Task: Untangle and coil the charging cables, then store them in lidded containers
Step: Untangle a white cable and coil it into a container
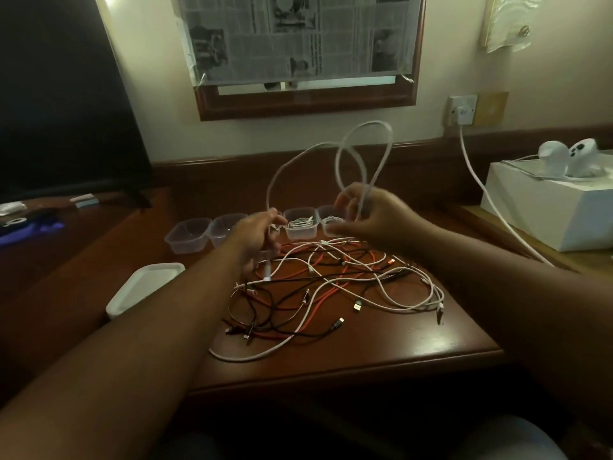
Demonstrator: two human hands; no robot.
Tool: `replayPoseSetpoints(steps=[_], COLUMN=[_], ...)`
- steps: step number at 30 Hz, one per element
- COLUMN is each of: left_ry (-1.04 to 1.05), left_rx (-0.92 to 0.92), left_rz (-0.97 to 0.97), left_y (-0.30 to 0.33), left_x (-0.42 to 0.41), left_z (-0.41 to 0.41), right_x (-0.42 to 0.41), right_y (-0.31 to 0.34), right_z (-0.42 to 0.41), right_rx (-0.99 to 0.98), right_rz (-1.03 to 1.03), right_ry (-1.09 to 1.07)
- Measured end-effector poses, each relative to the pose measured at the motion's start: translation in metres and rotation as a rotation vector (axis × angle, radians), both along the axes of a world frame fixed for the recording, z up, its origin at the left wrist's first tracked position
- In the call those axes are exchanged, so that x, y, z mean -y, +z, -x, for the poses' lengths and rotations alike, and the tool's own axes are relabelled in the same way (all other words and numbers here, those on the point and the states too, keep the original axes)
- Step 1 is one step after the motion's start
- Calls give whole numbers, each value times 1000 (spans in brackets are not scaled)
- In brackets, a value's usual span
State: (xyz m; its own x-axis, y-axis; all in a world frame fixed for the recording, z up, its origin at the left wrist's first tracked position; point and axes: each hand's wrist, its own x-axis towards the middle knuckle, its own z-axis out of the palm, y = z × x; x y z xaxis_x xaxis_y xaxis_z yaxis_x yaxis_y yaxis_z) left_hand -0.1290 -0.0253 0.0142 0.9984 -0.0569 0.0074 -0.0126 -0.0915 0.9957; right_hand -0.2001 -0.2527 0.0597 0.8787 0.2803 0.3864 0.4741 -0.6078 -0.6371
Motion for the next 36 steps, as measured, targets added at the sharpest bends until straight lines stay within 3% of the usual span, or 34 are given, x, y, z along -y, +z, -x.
replayPoseSetpoints(steps=[2, 4, 6, 8, 12, 15, 18, 21, 24, 26, 28, 31, 34, 36], left_ry=[7, -25, -86, -140, -162, -174, -182, -160, -136, -128, -134, -133, -87, -35], left_rx=[-30, -47, -61, -52, -7, 3, 9, -7, -7, 9, 37, 118, 167, 169], left_rz=[31, 53, 99, 150, 208, 237, 292, 395, 570, 652, 676, 667, 668, 671], left_y=[6, 13, 20, 27, 44, 60, 74, 84, 92, 97, 102, 111, 121, 126], left_x=[-10, -17, -22, -23, -21, -15, -10, -4, 2, 4, 4, 0, -8, -14], left_z=[6, 13, 20, 26, 41, 54, 65, 76, 88, 94, 100, 108, 111, 109], right_x=[-6, -12, -14, -12, -9, -10, -11, -10, -13, -24, -37, -55, -62, -63], right_y=[-5, -9, -15, -21, -19, -18, -13, 4, 16, 23, 27, 31, 27, 24], right_z=[11, 22, 29, 34, 39, 40, 36, 35, 37, 46, 57, 68, 74, 79], right_rx=[-161, -466, -738, -885, -983, -1066, -980, -532, -128, 18, 76, -110, -698, -950], right_rz=[245, 433, 510, 514, 641, 746, 850, 647, 42, -192, -262, -322, -389, -418], right_ry=[150, 256, 328, 359, 334, 177, 1, -221, -358, -324, -205, -79, 51, 196])
